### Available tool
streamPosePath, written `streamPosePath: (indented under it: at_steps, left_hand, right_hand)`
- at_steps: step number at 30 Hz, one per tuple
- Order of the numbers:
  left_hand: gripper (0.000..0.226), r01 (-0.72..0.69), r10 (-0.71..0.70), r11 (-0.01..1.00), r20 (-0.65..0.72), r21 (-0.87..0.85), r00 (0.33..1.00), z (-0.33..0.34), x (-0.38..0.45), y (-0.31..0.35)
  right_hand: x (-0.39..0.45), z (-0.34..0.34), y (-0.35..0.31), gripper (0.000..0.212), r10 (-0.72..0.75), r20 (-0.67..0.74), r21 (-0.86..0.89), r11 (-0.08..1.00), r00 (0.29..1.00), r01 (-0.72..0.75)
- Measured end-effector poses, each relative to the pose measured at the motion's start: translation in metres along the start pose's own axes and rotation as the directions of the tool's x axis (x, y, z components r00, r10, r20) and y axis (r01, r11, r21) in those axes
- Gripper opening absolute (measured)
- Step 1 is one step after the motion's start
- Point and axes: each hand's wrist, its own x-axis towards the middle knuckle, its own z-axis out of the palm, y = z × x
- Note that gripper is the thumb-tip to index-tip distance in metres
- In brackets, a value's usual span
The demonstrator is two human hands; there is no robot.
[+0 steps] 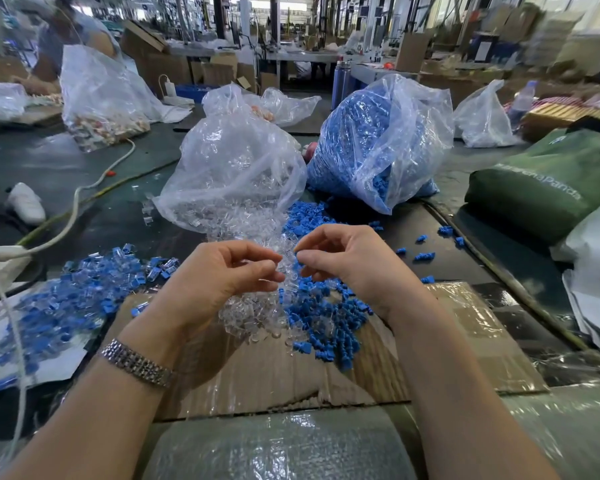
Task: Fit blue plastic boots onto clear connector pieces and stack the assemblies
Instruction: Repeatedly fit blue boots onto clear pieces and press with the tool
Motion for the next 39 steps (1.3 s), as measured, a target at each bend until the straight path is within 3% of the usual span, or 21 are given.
streamPosePath:
  at_steps: [4, 8, 13, 21, 26, 30, 36, 39]
  left_hand:
    - [0.041, -0.040, 0.040, 0.996, 0.002, -0.077, 0.999, 0.003, 0.000, 0.001]
    - [0.072, -0.026, 0.026, 1.000, -0.002, 0.016, 1.000, 0.003, 0.001, 0.003]
    - [0.079, -0.050, 0.050, 0.999, 0.030, -0.010, 0.998, 0.007, -0.002, 0.007]
    - [0.070, -0.043, 0.046, 0.983, 0.009, -0.179, 0.999, 0.007, -0.002, 0.009]
    - [0.055, -0.058, 0.053, 0.986, -0.037, -0.155, 0.998, 0.011, -0.004, 0.010]
    - [0.035, 0.025, -0.006, 0.952, 0.063, -0.306, 0.998, 0.010, -0.007, 0.012]
    - [0.036, 0.016, -0.016, 0.986, 0.002, -0.164, 1.000, 0.012, -0.008, 0.015]
    - [0.034, 0.009, -0.014, 0.982, -0.023, -0.190, 1.000, 0.012, -0.008, 0.014]
  right_hand:
    - [0.001, 0.000, 0.001, 0.007, -0.014, 0.006, 0.014, 1.000, 1.000, 0.014]
    - [0.000, 0.000, 0.000, 0.008, -0.049, 0.001, 0.027, 0.998, 0.999, 0.049]
    - [-0.003, 0.003, -0.006, 0.008, -0.121, 0.052, 0.028, 0.992, 0.991, 0.120]
    - [-0.002, 0.007, -0.004, 0.006, -0.180, 0.083, -0.062, 0.981, 0.980, 0.185]
    - [0.000, 0.009, -0.002, 0.007, -0.206, 0.090, -0.123, 0.969, 0.974, 0.216]
    - [-0.001, 0.009, -0.003, 0.012, -0.244, 0.080, -0.125, 0.960, 0.967, 0.252]
    - [0.000, 0.008, 0.000, 0.008, -0.261, 0.081, -0.166, 0.948, 0.962, 0.271]
    - [0.000, 0.009, -0.001, 0.008, -0.272, 0.080, -0.165, 0.945, 0.959, 0.282]
